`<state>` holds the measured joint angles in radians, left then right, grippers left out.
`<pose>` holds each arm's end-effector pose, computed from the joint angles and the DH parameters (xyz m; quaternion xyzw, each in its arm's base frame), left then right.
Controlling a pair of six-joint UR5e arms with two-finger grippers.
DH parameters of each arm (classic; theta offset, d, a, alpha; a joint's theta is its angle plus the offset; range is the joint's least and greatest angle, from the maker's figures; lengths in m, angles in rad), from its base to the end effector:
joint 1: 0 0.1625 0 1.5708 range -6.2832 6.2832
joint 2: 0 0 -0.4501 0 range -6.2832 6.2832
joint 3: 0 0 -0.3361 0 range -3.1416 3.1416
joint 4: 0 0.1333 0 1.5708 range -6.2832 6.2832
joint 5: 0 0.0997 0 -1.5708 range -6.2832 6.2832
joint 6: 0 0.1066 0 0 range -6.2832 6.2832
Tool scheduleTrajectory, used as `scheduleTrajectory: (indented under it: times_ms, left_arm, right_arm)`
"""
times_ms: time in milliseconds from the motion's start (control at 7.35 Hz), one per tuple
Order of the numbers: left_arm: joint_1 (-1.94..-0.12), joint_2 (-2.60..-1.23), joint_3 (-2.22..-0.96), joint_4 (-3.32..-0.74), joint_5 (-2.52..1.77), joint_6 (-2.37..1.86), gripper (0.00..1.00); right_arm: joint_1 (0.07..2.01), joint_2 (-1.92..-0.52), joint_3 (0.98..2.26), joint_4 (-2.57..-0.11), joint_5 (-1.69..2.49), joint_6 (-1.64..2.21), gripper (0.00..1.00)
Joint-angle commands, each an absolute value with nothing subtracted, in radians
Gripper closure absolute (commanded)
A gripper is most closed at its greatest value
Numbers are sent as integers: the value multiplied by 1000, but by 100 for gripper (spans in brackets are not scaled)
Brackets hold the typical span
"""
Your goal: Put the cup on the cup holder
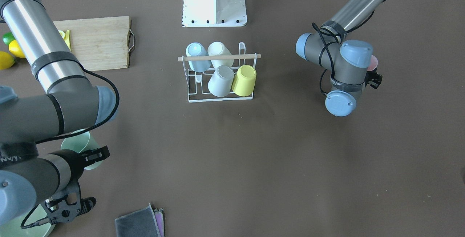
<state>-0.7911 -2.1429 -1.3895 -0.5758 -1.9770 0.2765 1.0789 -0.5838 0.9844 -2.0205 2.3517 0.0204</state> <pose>0.3435 -0.4772 0.5501 -0.3302 0.1140 0.4193 0.8379 -0.3175 -0.7158 0.3600 -0.1184 -0.3623 -0.2068 0.9011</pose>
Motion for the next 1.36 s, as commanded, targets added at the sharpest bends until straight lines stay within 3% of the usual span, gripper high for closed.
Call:
scheduleTrajectory:
  times_ms: [0, 545, 1225]
  left_arm:
    - [-883, -2128, -1573, -593, -1996, 253, 60]
    - [-925, -1910, -1860, -1301, -2163, -141, 60]
    - [-847, -1699, -1957, -2170, -1989, -620, 62]
  right_arm:
    - [1091, -617, 1129, -1988, 2347, 115, 100]
    - [1106, -675, 1167, -1600, 2342, 346, 100]
    - [1091, -851, 1259, -968, 2211, 658, 100]
